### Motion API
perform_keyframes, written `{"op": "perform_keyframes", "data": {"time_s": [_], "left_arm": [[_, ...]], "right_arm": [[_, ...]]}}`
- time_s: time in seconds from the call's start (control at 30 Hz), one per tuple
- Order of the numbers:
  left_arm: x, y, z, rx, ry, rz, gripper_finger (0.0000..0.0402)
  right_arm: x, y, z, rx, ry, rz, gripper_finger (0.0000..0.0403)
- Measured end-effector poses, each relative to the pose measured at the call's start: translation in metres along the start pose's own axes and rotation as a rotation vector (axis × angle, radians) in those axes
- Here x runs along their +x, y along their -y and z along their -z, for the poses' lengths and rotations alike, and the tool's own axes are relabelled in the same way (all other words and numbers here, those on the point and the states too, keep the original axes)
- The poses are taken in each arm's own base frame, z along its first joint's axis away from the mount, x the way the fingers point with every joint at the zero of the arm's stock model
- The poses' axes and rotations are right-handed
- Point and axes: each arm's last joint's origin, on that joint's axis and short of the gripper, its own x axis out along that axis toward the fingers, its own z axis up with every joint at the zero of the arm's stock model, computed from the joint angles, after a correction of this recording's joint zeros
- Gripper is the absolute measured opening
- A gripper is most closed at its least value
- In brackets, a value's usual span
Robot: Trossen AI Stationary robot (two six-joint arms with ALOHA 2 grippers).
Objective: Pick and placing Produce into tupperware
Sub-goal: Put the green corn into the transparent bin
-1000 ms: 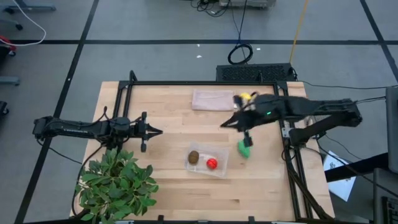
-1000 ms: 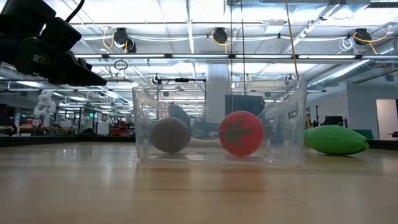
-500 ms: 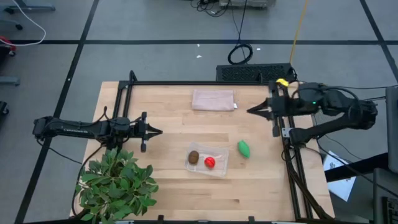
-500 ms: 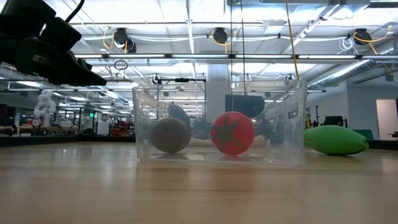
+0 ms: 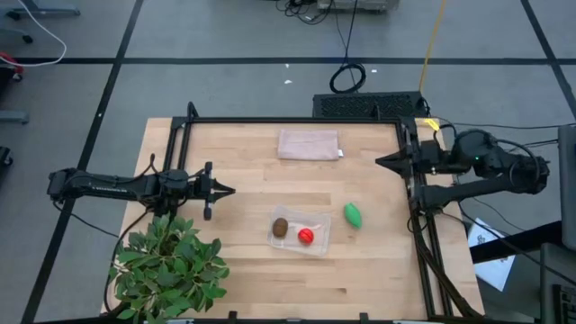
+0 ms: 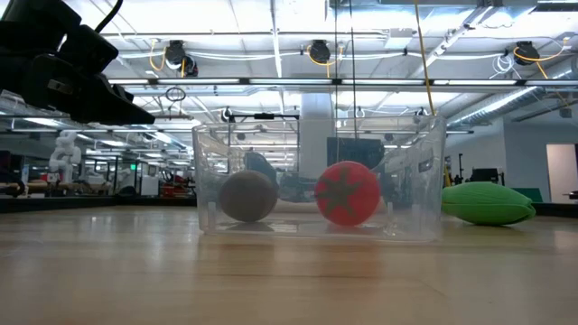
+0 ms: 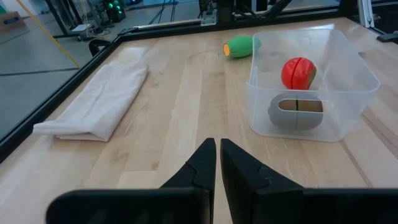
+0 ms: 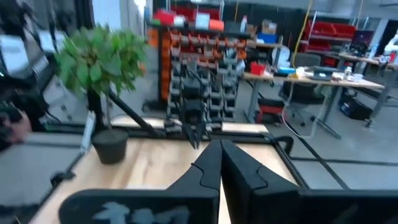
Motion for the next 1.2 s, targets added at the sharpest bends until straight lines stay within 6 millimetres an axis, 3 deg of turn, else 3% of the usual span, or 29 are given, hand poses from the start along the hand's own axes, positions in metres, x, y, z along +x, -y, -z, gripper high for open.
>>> {"op": "perform_keyframes", "data": {"time_s": [0.33, 0.63, 0.87, 1.2], "left_arm": [[0.000, 0.000, 0.000, -0.001, 0.000, 0.000, 0.0028], [0.000, 0.000, 0.000, 0.000, -0.001, 0.000, 0.0028], [0.000, 0.000, 0.000, 0.008, -0.001, 0.000, 0.0028], [0.000, 0.000, 0.000, 0.008, 0.000, -0.001, 0.0028]], "right_arm": [[-0.028, 0.001, 0.025, 0.058, 0.112, -0.012, 0.0000], [-0.026, -0.002, 0.067, 0.069, 0.063, -0.015, 0.0000], [-0.032, -0.004, 0.088, 0.086, 0.055, -0.037, 0.0000], [-0.027, -0.005, 0.115, 0.165, 0.186, -0.016, 0.0000]]}}
